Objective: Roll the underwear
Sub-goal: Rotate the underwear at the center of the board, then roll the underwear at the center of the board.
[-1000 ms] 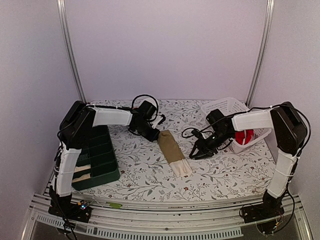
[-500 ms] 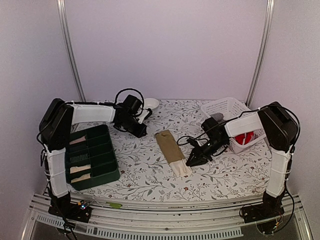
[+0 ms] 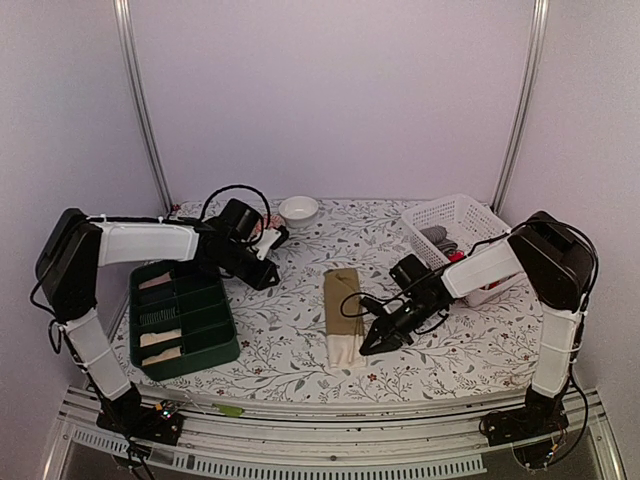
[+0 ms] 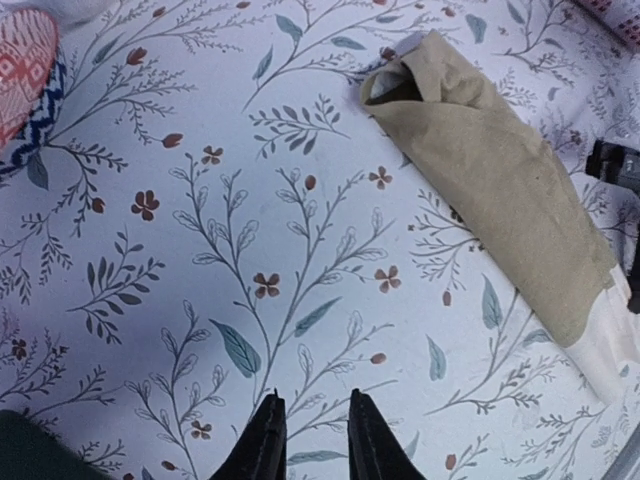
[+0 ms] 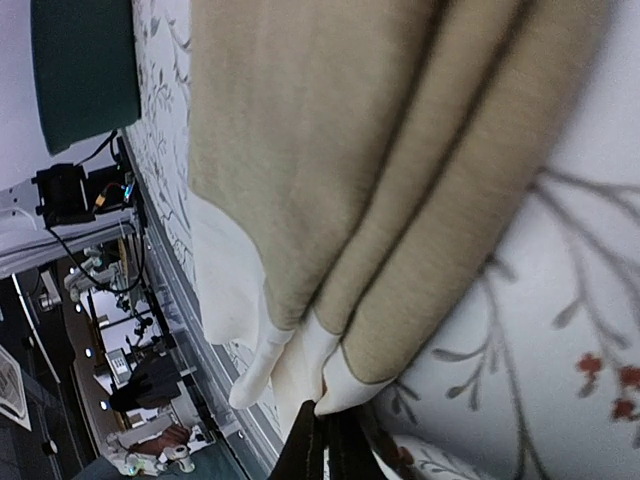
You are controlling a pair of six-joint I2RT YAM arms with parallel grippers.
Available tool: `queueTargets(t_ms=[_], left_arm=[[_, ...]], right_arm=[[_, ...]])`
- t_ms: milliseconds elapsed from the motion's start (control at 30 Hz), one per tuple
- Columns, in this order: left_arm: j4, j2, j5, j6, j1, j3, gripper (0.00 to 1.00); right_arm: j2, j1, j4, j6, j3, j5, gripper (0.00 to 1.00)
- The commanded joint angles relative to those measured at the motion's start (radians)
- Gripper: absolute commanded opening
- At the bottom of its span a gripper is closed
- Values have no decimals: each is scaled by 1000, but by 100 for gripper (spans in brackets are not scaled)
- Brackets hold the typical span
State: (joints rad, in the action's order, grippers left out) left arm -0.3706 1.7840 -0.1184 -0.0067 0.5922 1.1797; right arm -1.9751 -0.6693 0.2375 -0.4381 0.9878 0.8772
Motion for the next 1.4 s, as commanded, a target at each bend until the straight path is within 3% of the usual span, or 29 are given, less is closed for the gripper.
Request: queueTargets(t_ms=[0, 100, 233, 400, 567, 767, 1000, 1367], left_arm=[[93, -142, -132, 16, 27, -118, 25], [154, -245, -191, 47, 70, -215, 28], [259, -354, -280, 114, 139, -341, 31], [398, -389, -345, 185, 231, -449, 31], [421, -323, -324, 213, 288, -425, 30], [453, -329, -289, 187, 305, -441, 29], [442, -347, -259, 231, 355, -476, 28], [516, -224, -202, 322, 469, -444, 30]], right_arm=[[58, -24, -60, -86, -72, -22, 11], [140, -24, -45, -80, -82, -67, 26], [229, -23, -18, -70, -49, -109, 32], [224, -19, -2, -44, 42, -109, 32], [146, -21, 106, -4, 138, -85, 32], [173, -21, 159, 46, 36, -83, 27], [218, -21, 25, 4, 3, -44, 26], [60, -47, -106, -62, 42, 22, 21]])
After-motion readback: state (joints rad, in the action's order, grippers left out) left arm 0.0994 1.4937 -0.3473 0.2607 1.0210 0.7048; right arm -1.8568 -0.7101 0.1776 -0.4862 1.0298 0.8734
